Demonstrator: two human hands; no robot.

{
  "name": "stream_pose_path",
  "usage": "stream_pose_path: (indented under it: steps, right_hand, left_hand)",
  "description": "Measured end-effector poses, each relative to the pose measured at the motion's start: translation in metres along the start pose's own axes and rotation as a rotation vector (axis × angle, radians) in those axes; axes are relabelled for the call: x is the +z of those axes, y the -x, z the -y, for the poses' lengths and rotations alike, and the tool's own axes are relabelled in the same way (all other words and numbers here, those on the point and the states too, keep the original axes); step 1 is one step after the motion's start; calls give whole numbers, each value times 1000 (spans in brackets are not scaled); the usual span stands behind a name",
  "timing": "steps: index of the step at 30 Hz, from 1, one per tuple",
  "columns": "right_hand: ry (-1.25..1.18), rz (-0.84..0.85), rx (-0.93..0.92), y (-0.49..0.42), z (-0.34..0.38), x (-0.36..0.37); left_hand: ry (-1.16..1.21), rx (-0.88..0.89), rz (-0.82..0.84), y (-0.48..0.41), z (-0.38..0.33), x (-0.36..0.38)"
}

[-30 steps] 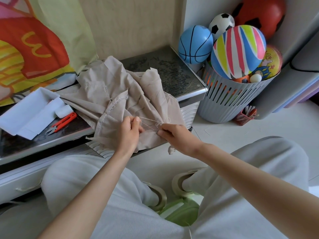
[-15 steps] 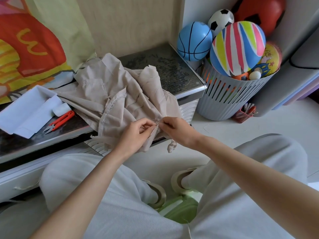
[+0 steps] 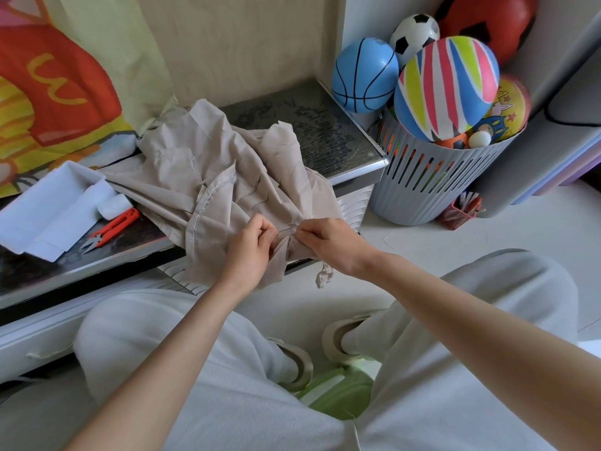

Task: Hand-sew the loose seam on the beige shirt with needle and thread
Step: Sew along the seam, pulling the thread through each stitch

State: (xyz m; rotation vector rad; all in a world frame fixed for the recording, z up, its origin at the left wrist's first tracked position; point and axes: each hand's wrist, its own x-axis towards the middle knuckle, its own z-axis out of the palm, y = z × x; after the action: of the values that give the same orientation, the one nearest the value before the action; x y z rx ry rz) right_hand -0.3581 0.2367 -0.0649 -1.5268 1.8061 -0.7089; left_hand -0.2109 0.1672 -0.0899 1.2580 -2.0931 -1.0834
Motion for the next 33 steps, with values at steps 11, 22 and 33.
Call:
stream_pose_path:
  steps: [11, 22, 33]
  right_hand:
    - [-23, -98, 38, -2, -5, -2]
    - [13, -34, 68, 2, -3, -2]
    - [-17, -17, 68, 3, -7, -1]
  left_hand:
    - [208, -22, 125, 11, -13, -1]
    - [30, 74, -51, 4, -6, 3]
    - [162, -76, 91, 9, -14, -2]
